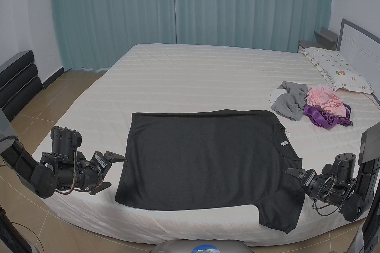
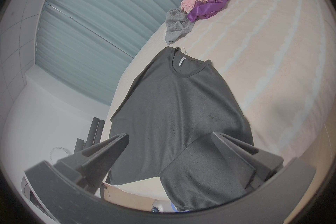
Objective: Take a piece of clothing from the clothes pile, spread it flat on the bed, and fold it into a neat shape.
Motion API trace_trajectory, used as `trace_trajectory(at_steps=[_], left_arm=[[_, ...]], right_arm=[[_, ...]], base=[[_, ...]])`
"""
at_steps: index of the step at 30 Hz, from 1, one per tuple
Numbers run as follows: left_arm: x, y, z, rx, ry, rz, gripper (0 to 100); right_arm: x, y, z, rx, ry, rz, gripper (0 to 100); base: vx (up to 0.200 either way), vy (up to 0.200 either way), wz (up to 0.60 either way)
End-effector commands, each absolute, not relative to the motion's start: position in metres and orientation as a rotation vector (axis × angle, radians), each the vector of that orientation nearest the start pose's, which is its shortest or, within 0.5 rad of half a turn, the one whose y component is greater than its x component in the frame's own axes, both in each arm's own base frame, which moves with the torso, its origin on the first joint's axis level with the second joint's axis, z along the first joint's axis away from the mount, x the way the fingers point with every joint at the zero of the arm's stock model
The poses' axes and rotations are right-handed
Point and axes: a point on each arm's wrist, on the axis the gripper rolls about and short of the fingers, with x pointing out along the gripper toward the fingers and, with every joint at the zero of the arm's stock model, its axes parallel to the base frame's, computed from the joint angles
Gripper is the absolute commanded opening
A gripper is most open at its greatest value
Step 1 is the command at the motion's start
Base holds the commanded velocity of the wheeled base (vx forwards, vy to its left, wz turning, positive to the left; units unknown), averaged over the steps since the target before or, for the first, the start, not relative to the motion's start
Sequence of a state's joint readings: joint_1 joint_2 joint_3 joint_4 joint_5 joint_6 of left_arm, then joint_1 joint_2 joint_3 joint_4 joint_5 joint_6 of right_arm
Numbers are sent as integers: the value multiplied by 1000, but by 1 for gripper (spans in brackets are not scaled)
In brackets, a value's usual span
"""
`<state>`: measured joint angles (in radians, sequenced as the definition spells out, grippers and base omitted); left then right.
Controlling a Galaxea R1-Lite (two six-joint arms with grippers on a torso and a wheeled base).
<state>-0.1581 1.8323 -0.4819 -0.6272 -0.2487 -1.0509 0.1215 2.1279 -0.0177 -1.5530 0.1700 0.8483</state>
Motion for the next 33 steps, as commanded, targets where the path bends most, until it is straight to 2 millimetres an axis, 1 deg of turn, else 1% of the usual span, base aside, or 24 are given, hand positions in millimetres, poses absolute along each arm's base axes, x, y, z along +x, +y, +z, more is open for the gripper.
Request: trace_trajectory(at_steps=[1,6,15,18,21,23,24,28,31,33], left_arm=[[262,-48,67,-1021,870,33,100],[261,-48,68,-1020,868,29,100],[257,-49,73,-1003,844,36,100],[252,-48,68,-987,851,67,100],[244,-43,57,-968,870,138,100],[242,-42,55,-965,876,145,100],[240,-35,52,-955,863,159,100],[232,-32,46,-931,867,160,100],[231,-31,42,-930,873,169,100],[232,-31,33,-924,896,189,100]], right_arm=[[215,31,11,832,656,28,100],[215,31,10,832,658,27,100],[215,31,10,832,658,27,100],[215,31,10,830,658,27,100],[214,33,10,827,662,37,100],[214,34,10,827,664,41,100],[214,35,10,828,665,41,100],[214,34,9,828,669,38,100],[214,34,8,827,675,33,100],[214,34,7,827,677,33,100]], base=[[0,-200,0],[0,-200,0],[0,0,0],[0,0,0],[0,0,0],[0,0,0],[0,0,0],[0,0,0],[0,0,0],[0,0,0]])
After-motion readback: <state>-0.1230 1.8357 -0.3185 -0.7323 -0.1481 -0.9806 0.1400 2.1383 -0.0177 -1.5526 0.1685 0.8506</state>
